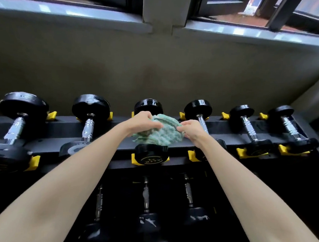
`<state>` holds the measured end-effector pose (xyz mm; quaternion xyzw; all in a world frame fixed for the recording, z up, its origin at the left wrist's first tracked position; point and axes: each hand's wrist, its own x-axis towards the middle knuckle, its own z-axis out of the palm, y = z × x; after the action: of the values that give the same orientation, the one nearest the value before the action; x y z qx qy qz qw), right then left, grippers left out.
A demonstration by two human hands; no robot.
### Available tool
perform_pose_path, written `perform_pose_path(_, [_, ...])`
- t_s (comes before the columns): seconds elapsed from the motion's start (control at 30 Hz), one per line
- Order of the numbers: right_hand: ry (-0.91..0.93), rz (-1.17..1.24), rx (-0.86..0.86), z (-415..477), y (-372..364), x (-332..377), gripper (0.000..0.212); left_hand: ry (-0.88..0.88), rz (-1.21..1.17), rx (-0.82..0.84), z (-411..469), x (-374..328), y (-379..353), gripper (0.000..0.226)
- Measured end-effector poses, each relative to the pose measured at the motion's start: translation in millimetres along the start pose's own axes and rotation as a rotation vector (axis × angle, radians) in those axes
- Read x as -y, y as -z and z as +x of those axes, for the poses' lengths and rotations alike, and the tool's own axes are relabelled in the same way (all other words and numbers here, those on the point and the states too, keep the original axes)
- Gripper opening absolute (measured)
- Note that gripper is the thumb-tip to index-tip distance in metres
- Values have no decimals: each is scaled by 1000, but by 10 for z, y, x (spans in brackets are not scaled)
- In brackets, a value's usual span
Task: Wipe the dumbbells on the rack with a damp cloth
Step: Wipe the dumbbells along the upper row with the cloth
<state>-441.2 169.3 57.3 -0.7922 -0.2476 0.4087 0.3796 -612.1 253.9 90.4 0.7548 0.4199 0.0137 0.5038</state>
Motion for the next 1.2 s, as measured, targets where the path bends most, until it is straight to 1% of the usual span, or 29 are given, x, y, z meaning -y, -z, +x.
perform_pose_path(0.03, [-19, -15, -3, 98, 18, -35, 6, 14, 11, 29, 81, 19, -9, 37])
perform_pose_path(0.07, [-48, -33, -30, 196, 33, -79, 14, 26, 16, 60, 142, 30, -17, 33])
perform_pose_path(0.1, [-80, -52, -59, 334, 32, -110, 15, 45, 17, 86, 230, 35, -23, 31])
perform_pose_path(0.17, [-133, -96, -149, 527, -4, -143, 9, 61, 58, 116, 356, 32, -52, 28])
perform_pose_path(0.2, [-131, -141, -193, 642, -40, -149, 2, 57, 80, 116, 444, 34, -66, 29])
perform_pose_path(0.27, [-117, -203, -269, 872, -90, -182, 7, 21, 98, 116, 626, 4, -95, 31])
perform_pose_path(0.33, [-118, -180, -326, 1001, -153, -215, 15, -11, 118, 155, 774, 15, -123, 32])
perform_pose_path(0.37, [-134, -102, -319, 1068, -190, -228, 17, -17, 137, 203, 848, 19, -143, 34])
perform_pose_path(0.43, [-191, 178, -274, 1270, -283, -250, 20, 11, 135, 287, 1021, 16, -193, 38])
perform_pose_path(0.47, [-233, 320, -239, 1340, -327, -252, 22, 30, 126, 300, 1095, 19, -219, 40])
perform_pose_path(0.53, [-321, 636, -162, 1457, -372, -203, 30, 50, 148, 243, 1228, 31, -266, 39])
perform_pose_path(0.57, [-367, 839, -99, 1508, -386, -180, 35, 57, 160, 203, 1280, 47, -295, 38])
perform_pose_path(0.6, [-409, 983, -34, 1538, -405, -148, 41, 66, 161, 173, 1319, 69, -316, 38])
perform_pose_path(0.63, [-413, 1045, 9, 1550, -434, -110, 42, 74, 155, 161, 1354, 100, -331, 37])
perform_pose_path(0.67, [-384, 1017, 41, 1567, -483, -89, 39, 84, 146, 158, 1381, 147, -340, 37])
perform_pose_path(0.73, [-291, 866, 84, 1600, -617, -43, 30, 117, 106, 147, 1404, 232, -321, 37])
perform_pose_path(0.8, [-228, 746, 127, 1659, -748, -27, 32, 140, 38, 113, 1396, 297, -273, 33])
perform_pose_path(0.87, [-198, 723, 147, 1702, -794, -9, 32, 140, -27, 88, 1372, 308, -233, 29])
perform_pose_path(0.93, [-155, 727, 164, 1662, -811, 46, 32, 122, -40, 61, 1317, 328, -176, 25])
perform_pose_path(1.0, [-99, 729, 119, 1589, -815, 77, 26, 78, -44, -1, 1236, 353, -88, 19])
perform_pose_path(1.07, [-50, 707, 56, 1519, -826, 74, 18, 48, -152, -96, 1147, 376, 17, 14])
perform_pose_path(1.13, [2, 664, -6, 1425, -875, 75, 20, 30, -262, -197, 1056, 423, 133, 11])
perform_pose_path(1.2, [56, 581, -57, 1354, -894, 96, 20, 33, -307, -256, 1025, 446, 209, 14])
